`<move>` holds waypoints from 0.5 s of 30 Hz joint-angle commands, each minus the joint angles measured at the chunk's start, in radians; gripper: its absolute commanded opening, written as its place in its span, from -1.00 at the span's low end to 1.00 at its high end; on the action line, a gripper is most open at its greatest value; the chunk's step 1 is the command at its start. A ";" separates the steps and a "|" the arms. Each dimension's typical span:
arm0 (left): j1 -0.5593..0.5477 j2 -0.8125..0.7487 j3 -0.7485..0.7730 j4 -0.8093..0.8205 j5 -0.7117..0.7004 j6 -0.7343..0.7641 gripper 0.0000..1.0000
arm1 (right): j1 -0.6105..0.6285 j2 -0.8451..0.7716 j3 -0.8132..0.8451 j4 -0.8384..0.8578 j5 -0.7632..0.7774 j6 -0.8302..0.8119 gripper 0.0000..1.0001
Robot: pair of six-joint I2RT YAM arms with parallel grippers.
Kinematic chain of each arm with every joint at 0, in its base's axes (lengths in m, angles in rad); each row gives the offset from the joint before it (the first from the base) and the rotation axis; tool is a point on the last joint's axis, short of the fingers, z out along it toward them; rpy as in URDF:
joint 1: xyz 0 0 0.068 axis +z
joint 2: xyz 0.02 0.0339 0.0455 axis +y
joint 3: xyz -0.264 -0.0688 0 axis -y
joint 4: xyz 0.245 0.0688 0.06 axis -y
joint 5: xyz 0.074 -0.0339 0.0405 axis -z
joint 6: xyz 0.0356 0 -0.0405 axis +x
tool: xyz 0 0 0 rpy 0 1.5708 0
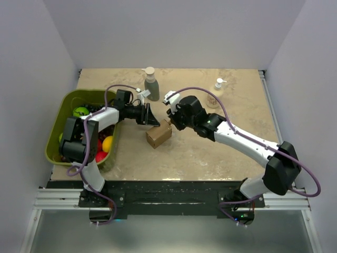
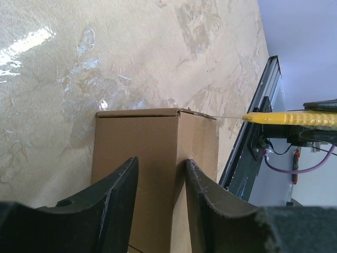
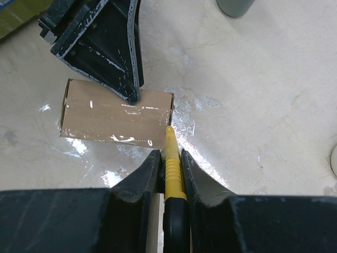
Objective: Unpack the express box
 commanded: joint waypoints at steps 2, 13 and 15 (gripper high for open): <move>-0.014 0.063 -0.055 -0.042 -0.189 0.047 -0.16 | -0.002 -0.035 -0.004 -0.084 -0.042 0.017 -1.00; -0.017 0.056 -0.063 -0.039 -0.181 0.050 -0.19 | -0.032 -0.025 0.088 -0.043 0.034 0.035 -1.00; -0.020 0.053 -0.066 -0.036 -0.181 0.050 -0.19 | -0.033 0.001 0.096 -0.017 0.036 0.035 -1.00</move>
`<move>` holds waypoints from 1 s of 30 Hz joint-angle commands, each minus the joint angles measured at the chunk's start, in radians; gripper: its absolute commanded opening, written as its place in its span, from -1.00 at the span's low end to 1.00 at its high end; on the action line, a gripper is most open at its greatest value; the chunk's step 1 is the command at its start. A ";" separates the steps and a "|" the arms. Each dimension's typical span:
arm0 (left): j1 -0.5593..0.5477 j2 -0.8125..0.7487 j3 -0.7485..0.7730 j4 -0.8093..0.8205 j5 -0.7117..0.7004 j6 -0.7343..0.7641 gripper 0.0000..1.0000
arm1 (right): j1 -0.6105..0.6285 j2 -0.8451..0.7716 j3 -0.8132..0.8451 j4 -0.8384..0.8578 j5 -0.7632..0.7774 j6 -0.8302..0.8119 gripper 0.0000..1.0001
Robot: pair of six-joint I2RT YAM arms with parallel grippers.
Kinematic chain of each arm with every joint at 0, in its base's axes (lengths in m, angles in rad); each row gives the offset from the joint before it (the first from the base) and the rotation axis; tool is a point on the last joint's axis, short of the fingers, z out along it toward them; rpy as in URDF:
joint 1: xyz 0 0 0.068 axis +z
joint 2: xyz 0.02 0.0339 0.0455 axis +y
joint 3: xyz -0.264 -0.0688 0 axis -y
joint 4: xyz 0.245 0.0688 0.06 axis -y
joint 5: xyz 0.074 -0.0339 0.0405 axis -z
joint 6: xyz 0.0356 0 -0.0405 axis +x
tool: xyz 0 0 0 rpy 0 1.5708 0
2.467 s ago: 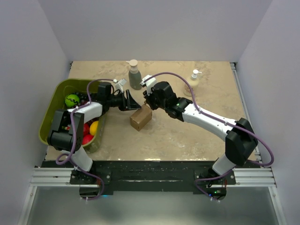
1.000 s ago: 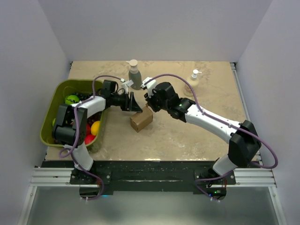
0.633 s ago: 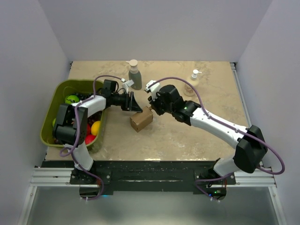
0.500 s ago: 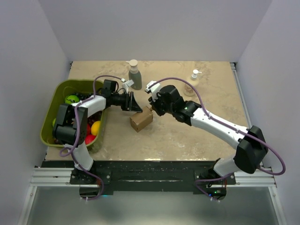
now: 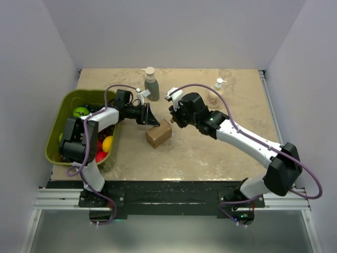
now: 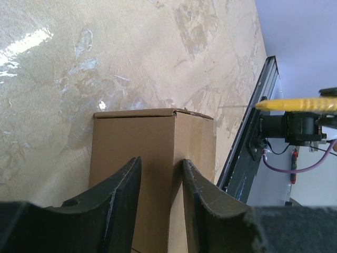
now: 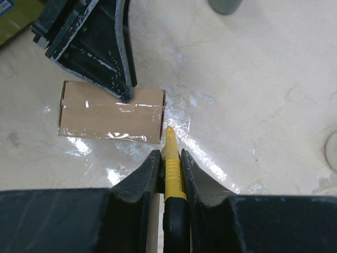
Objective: Unpack the express box
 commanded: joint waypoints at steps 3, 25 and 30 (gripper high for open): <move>-0.026 0.052 -0.063 -0.045 -0.188 0.057 -0.19 | -0.009 0.045 0.082 0.065 0.039 0.018 -1.00; -0.028 0.050 -0.067 -0.038 -0.185 0.046 -0.24 | -0.009 0.136 0.175 0.072 -0.003 0.039 -1.00; -0.028 0.055 -0.064 -0.037 -0.186 0.045 -0.25 | -0.010 0.137 0.163 0.058 -0.030 0.052 -1.00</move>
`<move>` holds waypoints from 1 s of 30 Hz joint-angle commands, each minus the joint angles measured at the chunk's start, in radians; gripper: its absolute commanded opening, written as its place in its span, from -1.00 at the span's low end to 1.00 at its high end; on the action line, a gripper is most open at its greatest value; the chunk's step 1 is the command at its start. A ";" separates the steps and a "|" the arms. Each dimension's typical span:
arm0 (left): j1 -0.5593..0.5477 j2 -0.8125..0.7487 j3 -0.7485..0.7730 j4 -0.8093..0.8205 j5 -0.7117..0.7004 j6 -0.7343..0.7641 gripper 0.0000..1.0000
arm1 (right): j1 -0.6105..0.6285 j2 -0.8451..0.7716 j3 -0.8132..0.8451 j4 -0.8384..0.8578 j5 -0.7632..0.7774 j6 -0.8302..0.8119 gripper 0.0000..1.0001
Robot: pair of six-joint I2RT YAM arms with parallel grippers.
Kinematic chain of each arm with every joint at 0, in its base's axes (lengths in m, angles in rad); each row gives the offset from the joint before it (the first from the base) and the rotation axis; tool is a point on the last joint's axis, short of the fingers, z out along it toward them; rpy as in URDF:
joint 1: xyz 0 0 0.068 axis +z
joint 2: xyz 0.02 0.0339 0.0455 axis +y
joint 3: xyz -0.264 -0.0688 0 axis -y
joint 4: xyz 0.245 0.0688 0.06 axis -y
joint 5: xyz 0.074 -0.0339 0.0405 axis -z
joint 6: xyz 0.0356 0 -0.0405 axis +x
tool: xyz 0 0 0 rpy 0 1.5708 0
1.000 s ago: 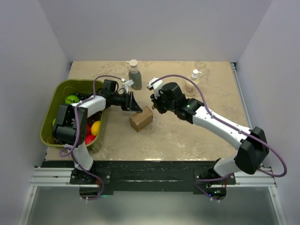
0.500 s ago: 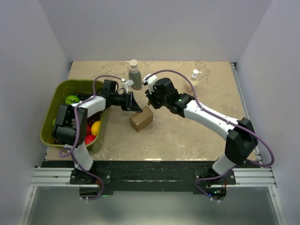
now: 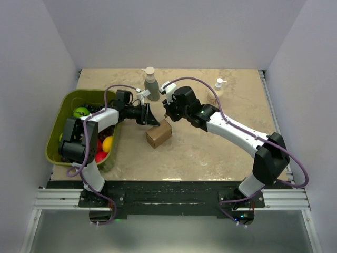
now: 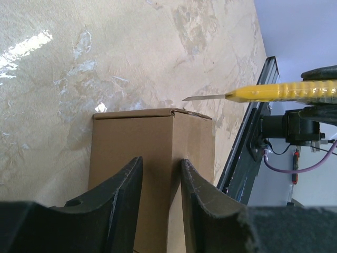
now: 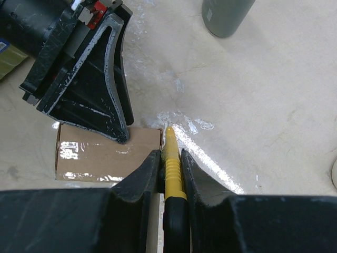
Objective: Unpack the express box
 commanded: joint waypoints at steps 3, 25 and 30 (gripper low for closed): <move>-0.026 0.062 -0.052 -0.058 -0.187 0.047 -0.25 | -0.002 -0.004 0.031 0.012 -0.039 0.024 -1.00; -0.026 0.085 -0.035 -0.054 -0.195 0.034 -0.32 | -0.002 -0.020 0.007 -0.042 -0.051 0.012 -1.00; -0.026 0.094 -0.032 -0.053 -0.205 0.033 -0.38 | 0.000 -0.070 -0.021 -0.080 -0.051 0.015 -1.00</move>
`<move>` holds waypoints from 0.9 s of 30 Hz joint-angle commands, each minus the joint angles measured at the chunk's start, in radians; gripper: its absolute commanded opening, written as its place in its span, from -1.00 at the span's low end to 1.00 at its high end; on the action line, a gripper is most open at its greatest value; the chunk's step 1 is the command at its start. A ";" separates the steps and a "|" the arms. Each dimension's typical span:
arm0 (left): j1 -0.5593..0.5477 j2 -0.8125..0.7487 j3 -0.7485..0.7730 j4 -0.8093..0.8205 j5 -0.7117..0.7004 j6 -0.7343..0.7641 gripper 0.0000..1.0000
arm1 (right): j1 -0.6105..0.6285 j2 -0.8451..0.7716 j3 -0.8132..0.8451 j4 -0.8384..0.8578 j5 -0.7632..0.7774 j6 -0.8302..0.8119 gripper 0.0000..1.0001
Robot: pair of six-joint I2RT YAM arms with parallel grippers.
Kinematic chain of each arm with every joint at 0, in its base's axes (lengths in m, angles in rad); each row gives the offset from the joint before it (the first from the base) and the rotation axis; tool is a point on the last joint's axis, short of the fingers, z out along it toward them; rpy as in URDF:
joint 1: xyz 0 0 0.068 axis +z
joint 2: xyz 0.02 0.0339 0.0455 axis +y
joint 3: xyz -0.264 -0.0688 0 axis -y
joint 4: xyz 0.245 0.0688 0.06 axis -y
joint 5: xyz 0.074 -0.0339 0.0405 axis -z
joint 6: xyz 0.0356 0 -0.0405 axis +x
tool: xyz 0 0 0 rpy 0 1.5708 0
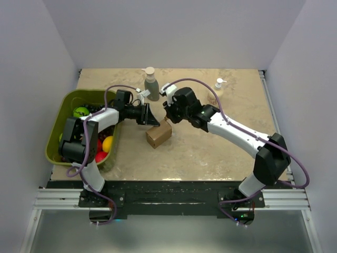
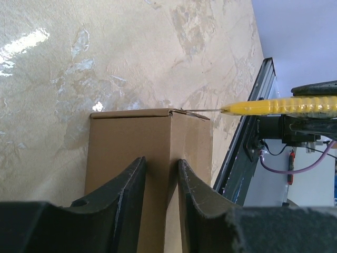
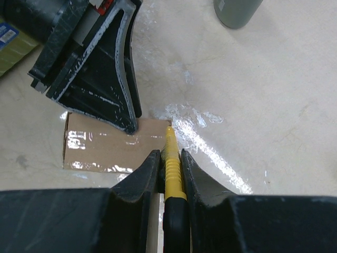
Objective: Unpack the express box
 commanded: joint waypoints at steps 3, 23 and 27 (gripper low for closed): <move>-0.025 0.099 -0.028 -0.052 -0.216 0.051 -0.42 | -0.002 -0.089 -0.031 -0.075 -0.016 0.015 -1.00; -0.025 0.125 0.021 -0.063 -0.241 0.062 -0.56 | -0.028 -0.149 -0.082 -0.148 -0.036 0.002 -1.00; -0.025 0.121 0.023 -0.064 -0.235 0.068 -0.56 | -0.040 -0.197 -0.045 -0.119 -0.036 0.016 -1.00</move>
